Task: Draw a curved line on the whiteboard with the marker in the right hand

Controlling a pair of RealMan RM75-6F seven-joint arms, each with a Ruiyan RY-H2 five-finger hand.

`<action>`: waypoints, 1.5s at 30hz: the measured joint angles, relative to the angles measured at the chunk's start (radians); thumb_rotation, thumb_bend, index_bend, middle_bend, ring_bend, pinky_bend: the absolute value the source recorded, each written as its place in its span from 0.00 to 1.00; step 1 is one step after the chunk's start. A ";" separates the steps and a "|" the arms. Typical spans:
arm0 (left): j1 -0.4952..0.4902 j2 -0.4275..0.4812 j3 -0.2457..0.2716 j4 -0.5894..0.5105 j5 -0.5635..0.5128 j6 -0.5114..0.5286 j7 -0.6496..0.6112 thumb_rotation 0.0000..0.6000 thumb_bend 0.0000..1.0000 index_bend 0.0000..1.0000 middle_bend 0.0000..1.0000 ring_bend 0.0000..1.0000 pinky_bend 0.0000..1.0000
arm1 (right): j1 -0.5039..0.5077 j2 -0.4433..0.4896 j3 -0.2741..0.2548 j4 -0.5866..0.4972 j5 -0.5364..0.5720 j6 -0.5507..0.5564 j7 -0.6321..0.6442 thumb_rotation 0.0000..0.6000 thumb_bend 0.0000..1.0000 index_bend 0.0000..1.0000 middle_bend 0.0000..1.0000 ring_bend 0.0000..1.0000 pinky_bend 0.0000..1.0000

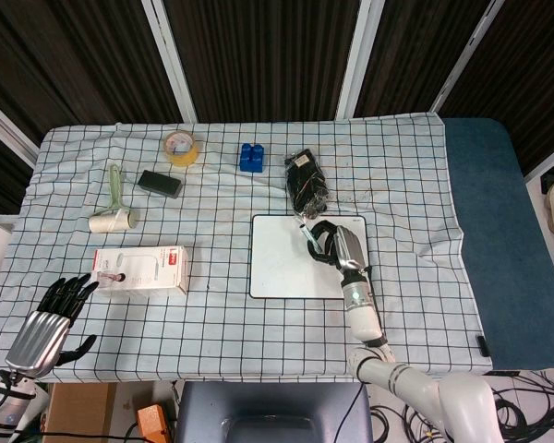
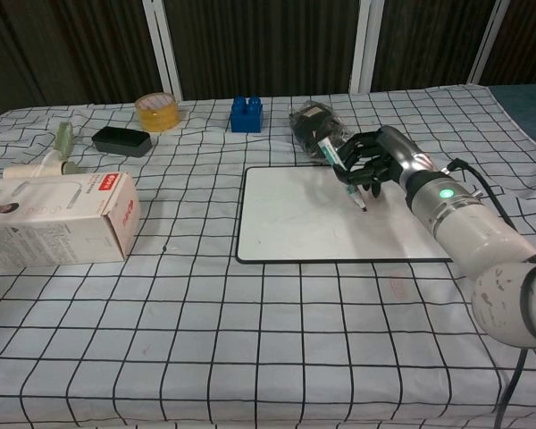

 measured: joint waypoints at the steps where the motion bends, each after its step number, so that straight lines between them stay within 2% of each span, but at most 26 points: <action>1: 0.001 0.000 0.000 -0.001 0.001 0.002 0.000 1.00 0.30 0.00 0.00 0.00 0.00 | -0.003 0.002 -0.004 -0.001 -0.002 0.000 0.000 1.00 0.39 1.00 0.73 0.70 0.74; 10: 0.006 0.003 0.003 -0.003 0.010 0.015 0.000 1.00 0.30 0.00 0.00 0.00 0.00 | -0.084 0.048 -0.075 -0.055 -0.043 0.014 0.015 1.00 0.39 1.00 0.73 0.70 0.74; 18: 0.008 0.000 0.005 -0.005 0.015 0.017 0.009 1.00 0.30 0.00 0.00 0.00 0.00 | -0.202 0.156 -0.165 -0.219 -0.108 0.075 0.072 1.00 0.39 1.00 0.73 0.71 0.74; 23: 0.005 -0.004 0.005 -0.006 0.011 0.008 0.016 1.00 0.30 0.00 0.00 0.00 0.00 | -0.236 0.219 -0.173 -0.325 -0.129 0.106 0.111 1.00 0.39 1.00 0.73 0.71 0.75; 27: 0.005 -0.004 0.003 -0.006 0.009 0.009 0.015 1.00 0.30 0.00 0.00 0.00 0.00 | -0.232 0.238 -0.139 -0.365 -0.129 0.126 0.105 1.00 0.39 1.00 0.73 0.71 0.75; 32: 0.006 -0.001 0.003 -0.006 0.009 0.011 0.010 1.00 0.30 0.00 0.00 0.00 0.00 | -0.199 0.208 -0.103 -0.328 -0.105 0.115 0.071 1.00 0.39 1.00 0.73 0.71 0.75; 39: 0.006 0.001 0.005 -0.004 0.012 0.012 0.004 1.00 0.30 0.00 0.00 0.00 0.00 | -0.141 0.117 -0.074 -0.174 -0.084 0.090 0.047 1.00 0.39 1.00 0.73 0.71 0.75; 45: 0.007 0.003 0.006 -0.004 0.014 0.013 0.001 1.00 0.30 0.00 0.00 0.00 0.00 | -0.104 0.037 -0.078 -0.031 -0.101 0.092 0.050 1.00 0.39 1.00 0.73 0.71 0.75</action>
